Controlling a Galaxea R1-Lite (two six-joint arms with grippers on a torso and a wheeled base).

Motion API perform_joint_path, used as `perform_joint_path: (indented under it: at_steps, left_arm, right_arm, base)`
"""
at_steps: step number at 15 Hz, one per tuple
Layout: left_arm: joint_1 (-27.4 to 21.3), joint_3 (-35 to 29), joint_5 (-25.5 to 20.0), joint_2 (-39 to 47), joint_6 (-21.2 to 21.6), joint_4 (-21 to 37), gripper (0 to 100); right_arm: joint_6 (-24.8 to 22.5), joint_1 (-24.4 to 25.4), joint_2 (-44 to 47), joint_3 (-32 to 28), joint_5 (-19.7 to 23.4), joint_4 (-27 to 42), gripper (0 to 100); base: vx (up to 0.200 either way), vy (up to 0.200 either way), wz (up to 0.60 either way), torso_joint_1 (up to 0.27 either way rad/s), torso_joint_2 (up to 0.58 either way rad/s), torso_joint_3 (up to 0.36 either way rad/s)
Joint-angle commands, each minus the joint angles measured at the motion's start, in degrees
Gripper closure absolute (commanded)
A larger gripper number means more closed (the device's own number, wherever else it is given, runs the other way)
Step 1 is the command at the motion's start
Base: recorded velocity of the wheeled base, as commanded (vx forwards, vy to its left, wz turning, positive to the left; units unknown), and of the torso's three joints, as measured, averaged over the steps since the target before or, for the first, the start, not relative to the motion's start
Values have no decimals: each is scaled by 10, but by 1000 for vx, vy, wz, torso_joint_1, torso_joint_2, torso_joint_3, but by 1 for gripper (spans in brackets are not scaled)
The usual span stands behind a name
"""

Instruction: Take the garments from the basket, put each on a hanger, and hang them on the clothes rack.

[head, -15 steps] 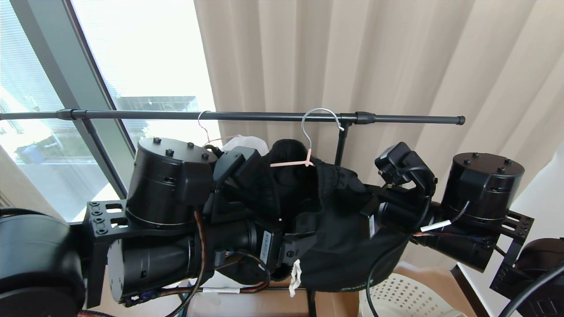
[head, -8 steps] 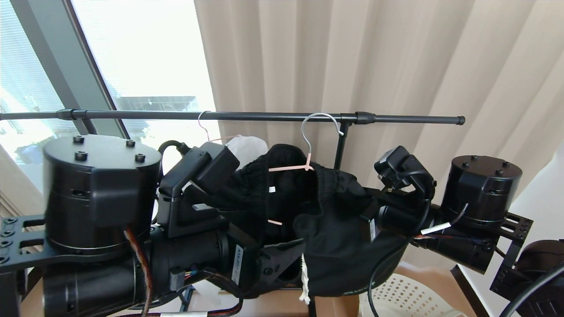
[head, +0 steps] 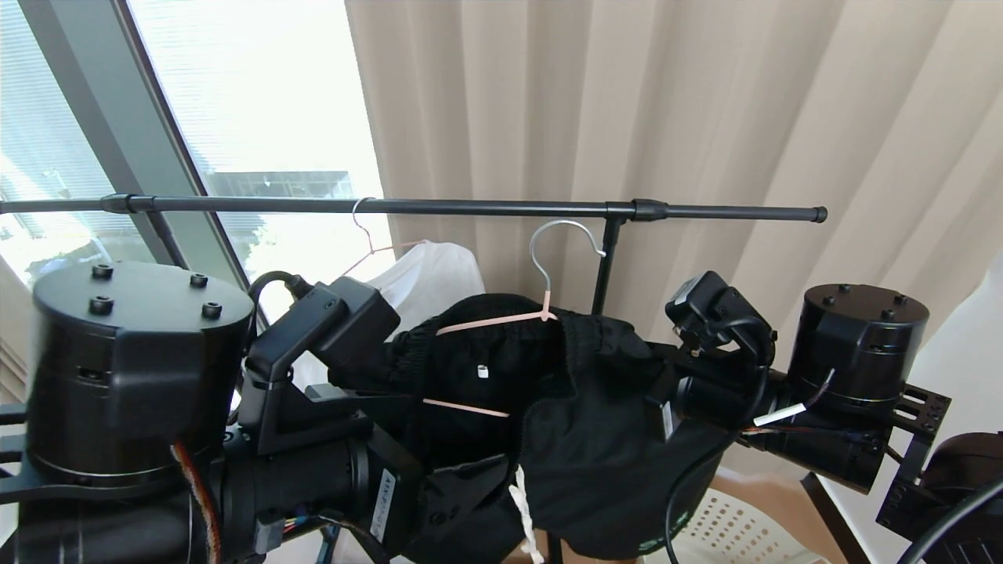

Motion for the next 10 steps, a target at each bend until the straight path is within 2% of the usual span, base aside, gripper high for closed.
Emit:
perform_joint_path:
  at_steps: [1, 4, 6, 10]
  left_arm:
    - [-3, 1, 0, 11, 1, 6, 0]
    - [-10, 0, 0, 17, 4, 8, 0]
    - [-9, -6, 0, -11, 14, 9, 0]
    - [-7, -17, 0, -67, 49, 56, 0]
  right_arm:
    - [0, 0, 0, 0, 0, -1, 100]
    - [0, 0, 0, 0, 0, -1, 100]
    - [0, -4, 0, 0, 0, -1, 100]
    - [0, -4, 1, -1, 0, -1, 100]
  base:
    - [0, 0, 0, 0, 0, 0]
    - [0, 0, 0, 0, 0, 0]
    - [0, 0, 0, 0, 0, 0]
    - [0, 0, 0, 0, 0, 0]
